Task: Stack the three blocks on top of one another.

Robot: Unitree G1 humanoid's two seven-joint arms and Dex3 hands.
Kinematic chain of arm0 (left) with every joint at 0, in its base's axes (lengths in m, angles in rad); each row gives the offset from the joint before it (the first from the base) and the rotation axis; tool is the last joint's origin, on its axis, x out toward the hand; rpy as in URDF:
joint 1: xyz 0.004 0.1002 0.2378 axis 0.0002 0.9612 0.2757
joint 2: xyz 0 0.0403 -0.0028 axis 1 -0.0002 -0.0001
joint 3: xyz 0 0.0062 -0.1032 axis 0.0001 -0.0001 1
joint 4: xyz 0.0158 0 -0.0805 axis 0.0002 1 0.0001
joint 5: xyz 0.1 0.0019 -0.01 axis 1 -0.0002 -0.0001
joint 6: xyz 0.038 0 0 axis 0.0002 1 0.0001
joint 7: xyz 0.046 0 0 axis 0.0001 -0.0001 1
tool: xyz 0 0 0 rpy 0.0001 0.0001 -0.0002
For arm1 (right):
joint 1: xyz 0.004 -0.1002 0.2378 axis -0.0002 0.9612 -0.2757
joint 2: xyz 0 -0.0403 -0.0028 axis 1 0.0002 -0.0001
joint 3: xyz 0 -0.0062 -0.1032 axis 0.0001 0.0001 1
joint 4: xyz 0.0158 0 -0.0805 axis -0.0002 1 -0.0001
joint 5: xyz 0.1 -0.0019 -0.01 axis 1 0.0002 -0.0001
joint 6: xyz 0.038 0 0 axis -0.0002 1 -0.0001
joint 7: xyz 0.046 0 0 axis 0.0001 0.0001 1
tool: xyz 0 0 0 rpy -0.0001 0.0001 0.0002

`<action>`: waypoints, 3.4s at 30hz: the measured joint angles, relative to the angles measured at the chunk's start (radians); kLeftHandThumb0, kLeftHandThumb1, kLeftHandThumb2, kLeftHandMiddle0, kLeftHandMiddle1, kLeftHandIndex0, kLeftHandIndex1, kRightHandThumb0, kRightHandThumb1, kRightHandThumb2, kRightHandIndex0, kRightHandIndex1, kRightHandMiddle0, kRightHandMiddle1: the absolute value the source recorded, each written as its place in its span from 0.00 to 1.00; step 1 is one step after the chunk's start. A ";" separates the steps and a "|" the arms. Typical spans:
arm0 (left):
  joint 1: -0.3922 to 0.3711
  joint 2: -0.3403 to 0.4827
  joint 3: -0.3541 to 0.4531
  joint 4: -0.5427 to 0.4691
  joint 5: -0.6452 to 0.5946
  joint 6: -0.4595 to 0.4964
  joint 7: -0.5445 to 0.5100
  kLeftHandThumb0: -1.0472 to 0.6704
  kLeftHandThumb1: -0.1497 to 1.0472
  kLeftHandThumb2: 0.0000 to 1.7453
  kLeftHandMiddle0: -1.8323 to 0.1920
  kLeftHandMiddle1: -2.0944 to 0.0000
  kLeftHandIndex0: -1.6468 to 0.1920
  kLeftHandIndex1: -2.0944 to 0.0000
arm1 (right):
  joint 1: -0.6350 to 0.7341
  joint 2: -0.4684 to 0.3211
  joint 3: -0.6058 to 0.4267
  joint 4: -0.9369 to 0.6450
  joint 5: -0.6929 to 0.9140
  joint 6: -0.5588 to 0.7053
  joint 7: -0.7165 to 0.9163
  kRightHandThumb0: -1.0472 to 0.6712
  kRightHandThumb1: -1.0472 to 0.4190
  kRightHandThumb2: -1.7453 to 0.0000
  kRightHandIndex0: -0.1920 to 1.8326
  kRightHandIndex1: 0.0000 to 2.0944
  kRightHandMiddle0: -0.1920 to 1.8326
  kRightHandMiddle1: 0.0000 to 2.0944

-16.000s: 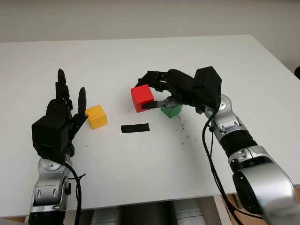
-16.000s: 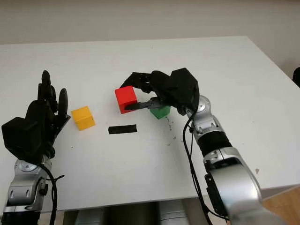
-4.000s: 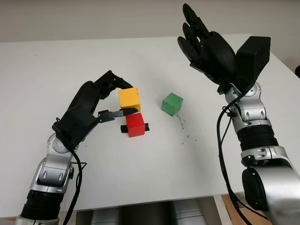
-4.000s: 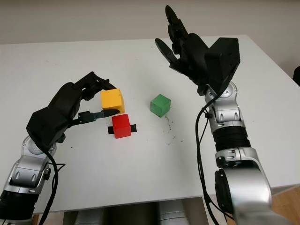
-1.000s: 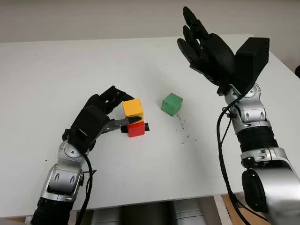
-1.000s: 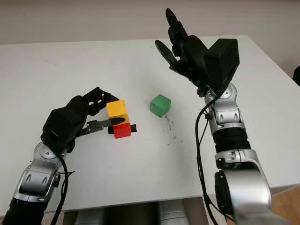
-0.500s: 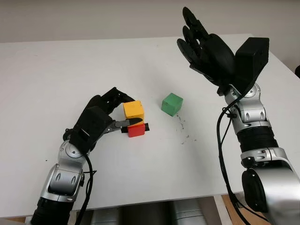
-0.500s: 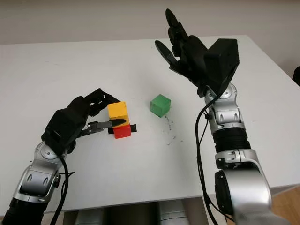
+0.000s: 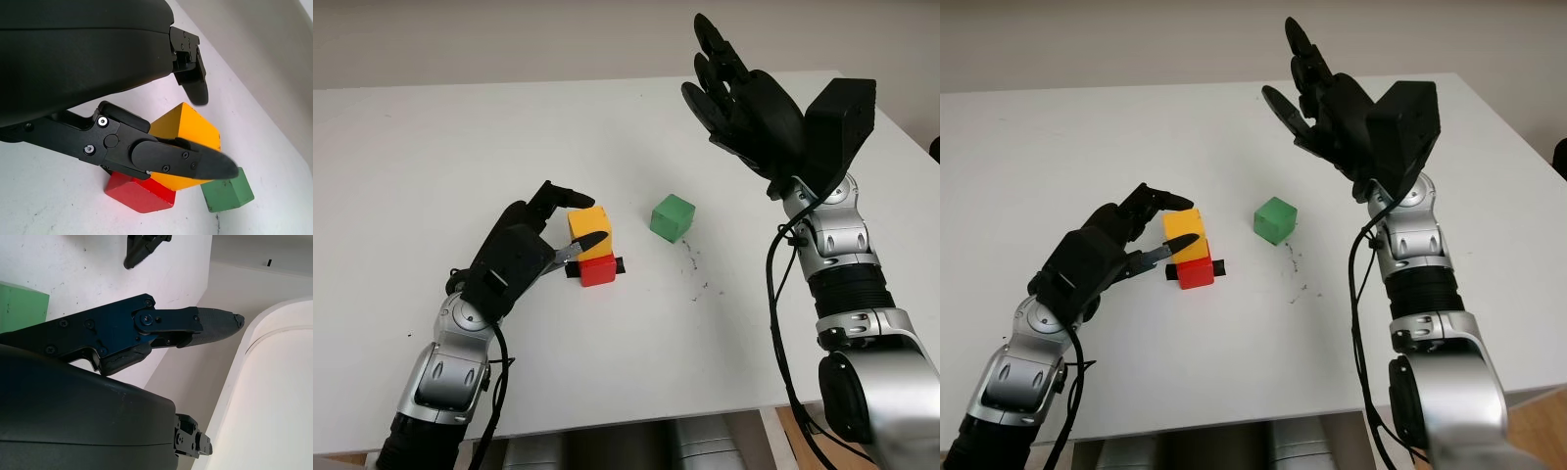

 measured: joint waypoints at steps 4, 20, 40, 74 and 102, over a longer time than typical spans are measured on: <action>0.007 0.001 0.008 -0.007 -0.025 -0.020 -0.012 0.09 1.00 0.32 0.92 0.98 0.91 0.94 | 0.000 0.000 0.002 0.001 -0.005 -0.021 0.000 0.16 0.00 0.78 0.00 0.00 0.02 0.02; 0.071 -0.005 0.093 -0.188 -0.142 -0.100 -0.024 0.10 1.00 0.38 0.95 0.97 0.95 0.97 | -0.002 -0.005 -0.006 0.018 0.008 -0.033 0.018 0.16 0.01 0.91 0.05 0.03 0.09 0.05; -0.103 0.123 0.344 0.142 -0.095 -0.241 0.194 0.18 1.00 0.36 0.93 0.97 0.90 0.97 | -0.262 -0.207 0.320 0.439 -0.496 -0.495 0.006 0.25 0.17 0.98 0.21 0.08 0.25 0.12; -0.140 0.125 0.319 0.308 -0.113 -0.302 0.271 0.20 1.00 0.32 0.93 0.97 0.89 0.97 | -0.401 -0.261 0.680 0.597 -0.955 -0.628 -0.356 0.34 0.16 0.97 0.17 0.03 0.33 0.06; -0.133 0.121 0.302 0.295 -0.118 -0.284 0.229 0.19 1.00 0.31 0.93 0.97 0.89 0.97 | -0.305 -0.209 0.667 0.630 -0.849 -0.618 -0.322 0.33 0.15 0.97 0.16 0.02 0.36 0.04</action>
